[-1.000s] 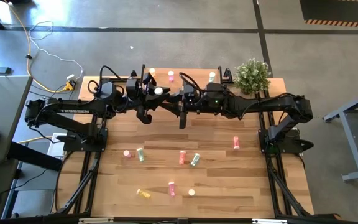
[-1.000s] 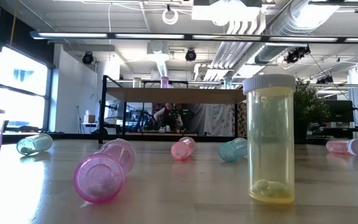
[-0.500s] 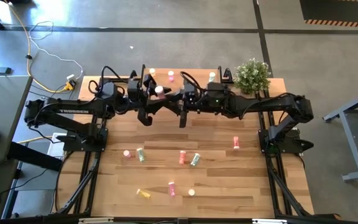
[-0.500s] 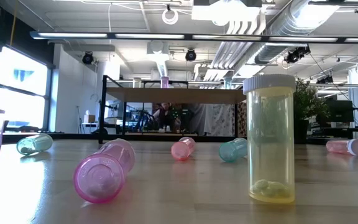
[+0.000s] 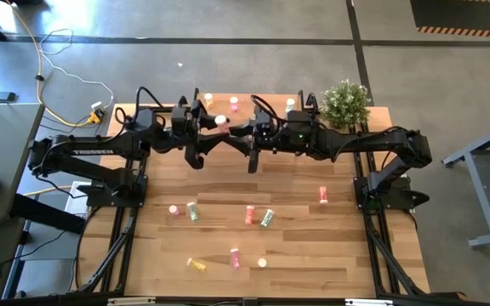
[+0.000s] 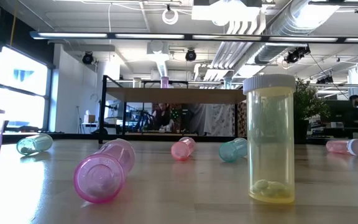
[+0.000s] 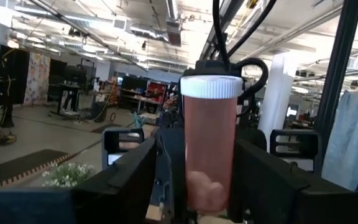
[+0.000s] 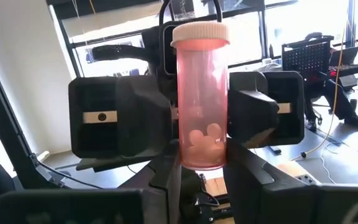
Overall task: Pick and place medicine bottles onto shelf by color
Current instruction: Put the bottom pink pill bottle on the shelf
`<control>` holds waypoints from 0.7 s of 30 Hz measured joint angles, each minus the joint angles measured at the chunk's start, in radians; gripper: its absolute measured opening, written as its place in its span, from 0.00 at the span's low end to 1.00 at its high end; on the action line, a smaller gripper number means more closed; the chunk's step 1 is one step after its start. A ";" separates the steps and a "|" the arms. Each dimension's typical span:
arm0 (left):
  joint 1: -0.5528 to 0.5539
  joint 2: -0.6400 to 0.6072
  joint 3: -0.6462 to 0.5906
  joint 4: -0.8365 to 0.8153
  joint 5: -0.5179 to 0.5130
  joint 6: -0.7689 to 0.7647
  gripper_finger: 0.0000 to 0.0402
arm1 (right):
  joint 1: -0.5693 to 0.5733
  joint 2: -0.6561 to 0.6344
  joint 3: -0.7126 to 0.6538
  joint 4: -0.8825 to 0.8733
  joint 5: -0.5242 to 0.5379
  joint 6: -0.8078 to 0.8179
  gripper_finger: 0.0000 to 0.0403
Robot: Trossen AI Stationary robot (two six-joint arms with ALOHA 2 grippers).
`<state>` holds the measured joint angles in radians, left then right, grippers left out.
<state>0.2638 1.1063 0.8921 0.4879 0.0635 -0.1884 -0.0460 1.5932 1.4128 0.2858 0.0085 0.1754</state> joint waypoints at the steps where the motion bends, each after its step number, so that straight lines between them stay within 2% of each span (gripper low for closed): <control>1: 0.000 -0.001 0.000 -0.009 0.001 -0.003 0.50 | 0.000 0.000 0.000 -0.003 0.000 0.000 0.21; 9: 0.000 -0.001 0.000 -0.025 0.003 -0.018 0.46 | 0.000 0.000 0.000 -0.013 0.000 0.006 0.21; 21: 0.000 -0.001 0.000 -0.025 0.011 0.009 0.26 | 0.000 0.000 0.000 -0.021 0.000 0.006 0.21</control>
<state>0.2638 1.1049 0.8925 0.4629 0.0750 -0.1799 -0.0460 1.5932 1.4124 0.2650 0.0090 0.1818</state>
